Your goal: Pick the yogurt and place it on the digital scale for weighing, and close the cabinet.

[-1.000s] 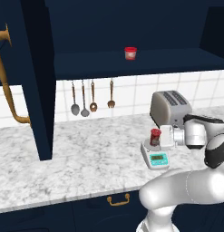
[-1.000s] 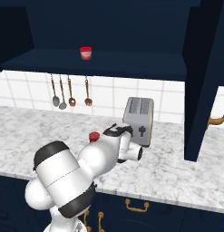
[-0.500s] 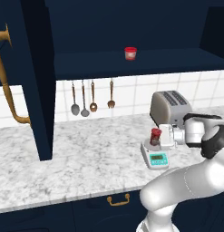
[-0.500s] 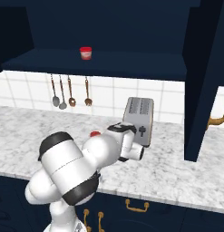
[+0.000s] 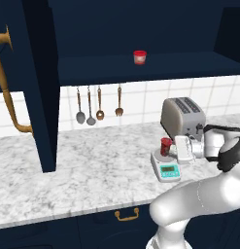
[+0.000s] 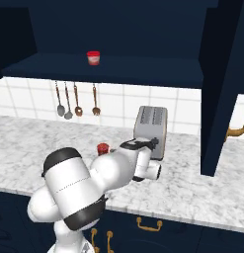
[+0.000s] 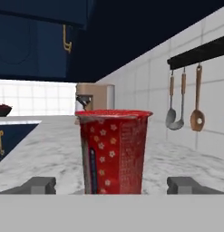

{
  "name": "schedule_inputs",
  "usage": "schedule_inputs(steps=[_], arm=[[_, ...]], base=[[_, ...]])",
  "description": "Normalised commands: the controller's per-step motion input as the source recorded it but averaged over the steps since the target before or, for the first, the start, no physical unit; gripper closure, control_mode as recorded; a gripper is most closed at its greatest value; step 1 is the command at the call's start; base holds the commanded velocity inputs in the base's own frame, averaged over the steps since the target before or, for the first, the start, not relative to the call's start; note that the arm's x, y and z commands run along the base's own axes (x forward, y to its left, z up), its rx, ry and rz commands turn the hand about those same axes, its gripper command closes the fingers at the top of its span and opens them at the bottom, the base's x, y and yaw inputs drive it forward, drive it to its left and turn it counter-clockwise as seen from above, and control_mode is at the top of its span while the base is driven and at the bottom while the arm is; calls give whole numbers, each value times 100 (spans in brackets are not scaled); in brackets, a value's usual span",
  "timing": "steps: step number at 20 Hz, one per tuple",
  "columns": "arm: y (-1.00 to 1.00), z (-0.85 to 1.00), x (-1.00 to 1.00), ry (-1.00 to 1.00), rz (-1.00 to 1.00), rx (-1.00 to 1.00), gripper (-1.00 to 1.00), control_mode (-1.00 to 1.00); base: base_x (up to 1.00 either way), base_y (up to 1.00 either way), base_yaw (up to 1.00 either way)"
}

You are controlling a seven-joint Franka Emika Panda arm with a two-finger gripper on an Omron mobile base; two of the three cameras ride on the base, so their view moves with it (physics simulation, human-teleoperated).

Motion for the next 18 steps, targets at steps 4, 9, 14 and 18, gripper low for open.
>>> schedule_inputs(steps=[4, 9, 14, 18], arm=[[-48, 12, -54, -26, 0, 3, -100, -100], [-59, 64, -88, -49, 0, 2, -100, -100], [-63, 99, -69, -37, 0, 4, -100, -100], [-52, 75, -57, -34, 0, 1, -100, -100]], base=[[0, 0, 0], [0, 0, 0], [0, 0, 0], [0, 0, 0]])
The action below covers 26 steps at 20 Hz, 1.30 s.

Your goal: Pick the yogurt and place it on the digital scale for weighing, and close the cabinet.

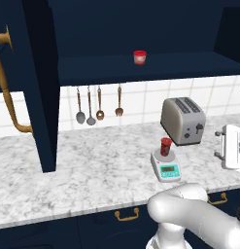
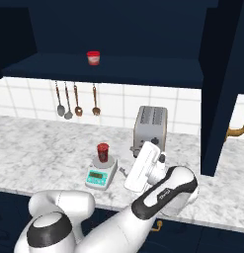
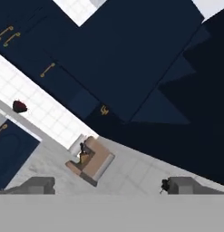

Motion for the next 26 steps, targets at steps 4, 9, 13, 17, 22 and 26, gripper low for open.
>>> schedule_inputs(steps=[4, 9, 13, 17, 22, 26], arm=[[-41, 58, -50, -35, 0, 1, -100, -100], [-29, 29, -29, -27, 0, 20, -100, -100], [-74, 45, -59, -18, -2, 31, -100, -100], [-54, 39, -73, -17, -9, 29, -100, -100], [-84, 23, -40, 5, -5, 15, -100, -100], [-95, 33, -14, 21, 0, 4, -100, -100]], base=[[0, 0, 0], [0, 0, 0], [0, 0, 0], [0, 0, 0], [0, 0, 0], [0, 0, 0]])
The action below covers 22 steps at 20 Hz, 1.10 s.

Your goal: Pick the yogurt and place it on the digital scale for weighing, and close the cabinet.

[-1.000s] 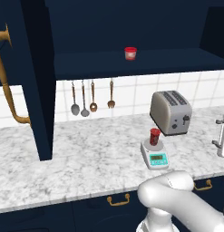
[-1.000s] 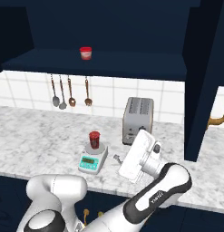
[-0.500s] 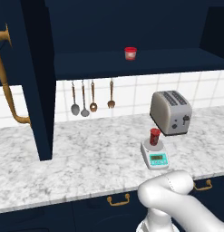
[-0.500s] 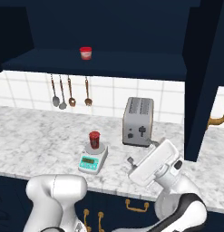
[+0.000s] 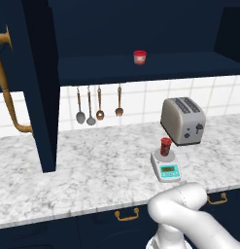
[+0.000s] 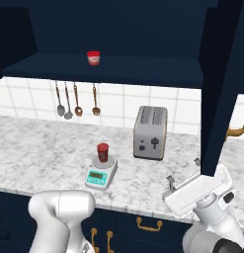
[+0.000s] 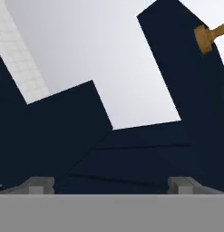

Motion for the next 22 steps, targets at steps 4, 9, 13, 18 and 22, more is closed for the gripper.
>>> schedule_inputs(steps=[4, 9, 13, 18, 22], arm=[[-91, 11, -9, 16, -1, 1, -100, -100], [-57, 13, 2, 8, -4, 0, -100, -100], [-1, 49, 14, 0, -6, 0, -100, -100], [-15, 45, 24, 0, -5, 0, -100, -100], [-20, 0, 34, 2, -4, 0, -100, -100]], base=[[0, 0, 0], [0, 0, 0], [0, 0, 0], [0, 0, 0], [0, 0, 0]])
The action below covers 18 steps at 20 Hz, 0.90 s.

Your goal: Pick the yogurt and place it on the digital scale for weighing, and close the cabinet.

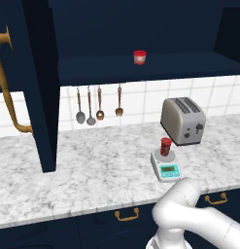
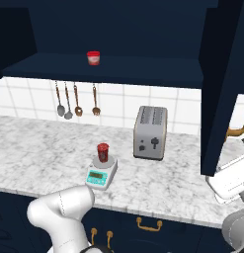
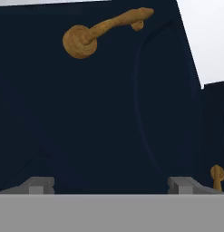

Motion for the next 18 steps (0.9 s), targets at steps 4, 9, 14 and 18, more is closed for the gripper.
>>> schedule_inputs(steps=[4, 9, 14, 18], arm=[[34, 46, 4, 0, -4, 0, -100, -100], [68, 85, -6, -7, -1, 0, -100, -100], [68, 100, -12, -17, -1, -2, -100, -100], [100, 95, 7, -9, -4, -12, -100, -100]], base=[[0, 0, 0], [0, 0, 0], [0, 0, 0], [0, 0, 0]])
